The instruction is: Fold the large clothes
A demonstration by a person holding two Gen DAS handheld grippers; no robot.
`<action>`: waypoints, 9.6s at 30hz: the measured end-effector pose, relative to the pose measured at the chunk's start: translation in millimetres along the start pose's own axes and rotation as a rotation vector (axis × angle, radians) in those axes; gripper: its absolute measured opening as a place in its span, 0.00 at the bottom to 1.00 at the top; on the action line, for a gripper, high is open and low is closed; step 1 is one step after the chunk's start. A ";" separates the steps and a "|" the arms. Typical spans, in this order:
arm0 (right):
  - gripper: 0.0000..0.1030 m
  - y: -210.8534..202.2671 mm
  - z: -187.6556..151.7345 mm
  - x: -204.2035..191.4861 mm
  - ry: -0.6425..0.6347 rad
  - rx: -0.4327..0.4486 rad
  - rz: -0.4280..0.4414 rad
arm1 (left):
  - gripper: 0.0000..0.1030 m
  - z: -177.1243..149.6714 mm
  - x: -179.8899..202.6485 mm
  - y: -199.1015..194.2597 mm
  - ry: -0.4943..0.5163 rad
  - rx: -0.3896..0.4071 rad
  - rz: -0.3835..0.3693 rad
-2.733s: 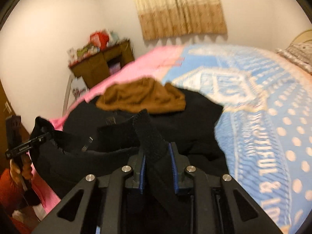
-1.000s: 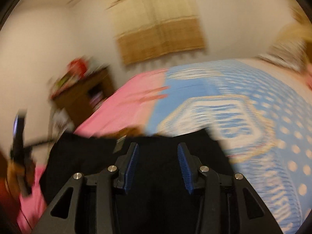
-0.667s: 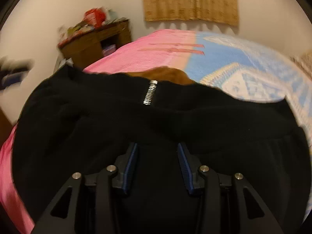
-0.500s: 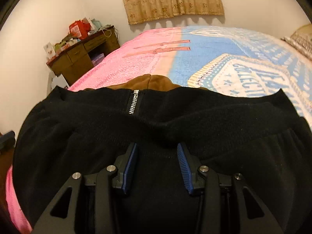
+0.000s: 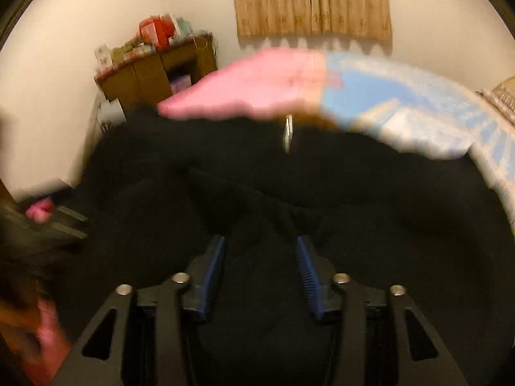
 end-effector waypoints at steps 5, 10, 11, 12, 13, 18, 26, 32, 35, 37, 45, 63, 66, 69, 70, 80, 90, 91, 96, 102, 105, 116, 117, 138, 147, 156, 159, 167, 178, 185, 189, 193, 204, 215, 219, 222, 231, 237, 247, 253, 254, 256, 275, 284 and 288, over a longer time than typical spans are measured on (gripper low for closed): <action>0.51 -4.8 4.8 -2.1 -0.031 0.055 -0.018 | 1.00 -11.8 -54.1 -51.9 -0.108 0.066 0.083; 0.51 -2.4 6.4 -1.1 -0.032 0.053 -0.024 | 1.00 -54.4 -83.5 -79.6 -0.378 0.068 0.135; 0.52 -3.0 6.8 -0.6 -0.035 0.045 -0.033 | 1.00 -61.8 -81.3 -79.6 -0.435 0.059 0.114; 0.52 -3.4 7.2 0.2 -0.033 0.031 -0.043 | 1.00 -68.5 -75.9 -76.7 -0.479 0.048 0.104; 0.52 -7.6 7.1 1.7 -0.025 0.022 -0.054 | 1.00 -71.4 -70.7 -73.0 -0.499 0.037 0.097; 0.52 -64.8 29.1 -13.1 0.058 0.139 0.007 | 1.00 -74.1 -51.7 -51.7 -0.592 0.030 0.044; 0.52 -43.5 -17.4 -20.8 0.046 0.061 0.032 | 0.97 -69.7 -40.0 -39.2 -0.717 0.077 0.034; 0.52 -43.5 -17.0 -20.1 0.058 0.072 0.030 | 0.51 -56.4 -35.4 -38.0 -0.711 0.133 0.016; 0.52 -44.4 -18.1 -19.0 0.083 0.077 0.047 | 0.30 -41.0 -30.7 -46.7 -0.673 0.183 -0.024; 0.52 -44.7 -18.0 -19.4 0.105 0.077 0.066 | 0.23 -20.1 -21.8 -56.6 -0.602 0.220 -0.050; 0.52 -96.2 16.2 37.7 0.407 0.161 0.177 | 0.16 60.5 70.3 -108.2 -0.252 0.374 -0.192; 0.95 -146.9 30.9 170.5 0.728 0.125 0.437 | 0.15 6.4 274.3 -150.5 0.267 0.406 -0.533; 0.95 -110.3 46.0 143.1 0.660 0.011 0.504 | 0.15 9.1 266.7 -153.3 0.255 0.415 -0.547; 0.95 -67.3 61.3 108.3 0.509 -0.123 0.562 | 0.15 7.7 272.1 -154.0 0.271 0.420 -0.554; 0.95 -51.0 65.6 95.1 0.443 -0.177 0.567 | 0.15 6.8 280.9 -152.7 0.285 0.422 -0.551; 0.35 -66.2 100.8 63.5 0.096 -0.046 0.560 | 0.15 32.2 304.4 -169.5 0.304 0.463 -0.593; 0.34 -90.2 9.7 207.1 0.455 -0.033 0.413 | 0.16 -13.8 414.0 -180.7 0.345 0.275 -0.800; 0.34 -86.7 -4.6 214.1 0.498 -0.037 0.417 | 0.16 -17.9 416.5 -179.6 0.351 0.263 -0.792; 0.35 -83.1 -19.9 224.5 0.629 0.030 0.476 | 0.26 -26.4 387.4 -221.4 0.306 0.254 -0.853; 0.39 -81.5 -16.9 222.6 0.647 0.030 0.459 | 0.47 32.3 280.3 -230.5 0.062 0.274 -0.780; 0.56 -101.3 -22.9 225.9 0.676 0.047 0.433 | 0.55 70.1 231.0 -189.4 -0.001 0.298 -0.564; 0.45 -172.8 45.3 220.3 0.255 0.130 0.081 | 0.37 62.3 261.4 -76.5 0.059 0.156 -0.399; 0.45 -170.0 60.1 212.8 0.219 0.136 0.082 | 0.31 61.4 269.1 -83.6 0.130 0.175 -0.391; 0.51 -14.5 20.7 241.3 0.589 0.081 0.119 | 0.00 53.5 303.3 -63.0 0.341 0.126 -0.472; 0.53 -101.2 54.7 240.1 0.526 0.221 0.042 | 0.19 54.7 272.4 -83.1 0.283 0.149 -0.406; 0.67 -87.4 -8.0 198.7 0.453 0.095 0.035 | 0.22 50.7 276.5 -81.0 0.301 0.117 -0.351; 0.68 -90.6 -14.9 211.0 0.596 0.161 0.087 | 0.23 54.0 273.9 -88.5 0.289 0.090 -0.368; 0.76 -116.2 0.2 216.3 0.616 0.078 0.057 | 1.00 82.9 198.3 -111.4 0.042 0.102 -0.411; 0.94 -107.0 32.2 219.9 0.442 0.051 0.054 | 1.00 25.3 226.7 -70.4 -0.162 -0.147 -0.547; 0.99 -70.9 -30.0 224.0 0.658 -0.081 0.307 | 1.00 14.3 238.6 -61.0 -0.221 -0.214 -0.676; 0.99 -57.4 -25.6 206.7 0.625 -0.149 0.380 | 1.00 12.5 243.4 -58.3 -0.257 -0.199 -0.700; 0.99 -39.3 -16.0 201.9 0.606 -0.135 0.380 | 1.00 12.3 248.2 -55.1 -0.269 -0.192 -0.698; 0.87 -85.4 -8.9 154.3 0.659 -0.066 0.461 | 0.69 35.6 268.9 -98.2 -0.127 -0.039 -0.627; 0.85 -132.7 -4.5 138.3 0.623 0.002 0.402 | 0.64 37.4 275.9 -112.4 0.053 -0.005 -0.544; 0.83 -127.8 -17.5 154.6 0.674 0.016 0.376 | 0.65 39.5 275.8 -106.5 0.107 0.003 -0.508; 0.83 -132.0 -29.9 152.2 0.674 0.021 0.380 | 0.65 36.7 276.4 -109.6 0.178 0.040 -0.482; 0.98 -124.0 -31.5 153.6 0.658 -0.063 0.372 | 1.00 46.0 231.5 -70.9 0.137 0.044 -0.536; 0.99 -114.5 -34.6 160.6 0.684 -0.114 0.438 | 1.00 12.7 241.2 -28.2 -0.218 -0.261 -0.799; 0.99 -125.0 -21.1 145.9 0.661 -0.032 0.480 | 0.92 12.5 248.6 -39.9 -0.232 -0.196 -0.909; 0.99 -169.4 -3.7 96.8 0.562 0.024 0.592 | 0.89 35.2 244.8 -72.8 -0.213 -0.110 -0.951; 0.99 -178.9 -0.7 92.3 0.569 0.047 0.618 | 0.89 38.8 243.6 -80.1 -0.219 -0.096 -0.955; 0.99 -196.4 4.5 87.4 0.593 0.094 0.655 | 0.89 42.9 236.6 -94.5 -0.191 -0.053 -0.936; 0.99 -262.4 28.8 -28.0 0.608 0.109 0.854 | 0.89 64.5 169.8 -162.4 -0.112 0.106 -0.627; 0.99 -279.8 1.8 -81.8 0.612 0.045 0.870 | 0.89 41.7 155.5 -181.3 -0.159 0.073 -0.574; 0.99 -283.3 -12.6 -108.3 0.607 0.006 0.879 | 0.89 25.7 133.3 -186.9 -0.197 0.058 -0.548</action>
Point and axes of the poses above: each gripper's, at about its wrist camera, not at the fingertips, and y roughly the way its jaws point, x to its right, z to its top, the point moved 9 cm from there along y, roughly the way its jaws point, and after that the axes turned 15 degrees about x, right-handed, at the moved point
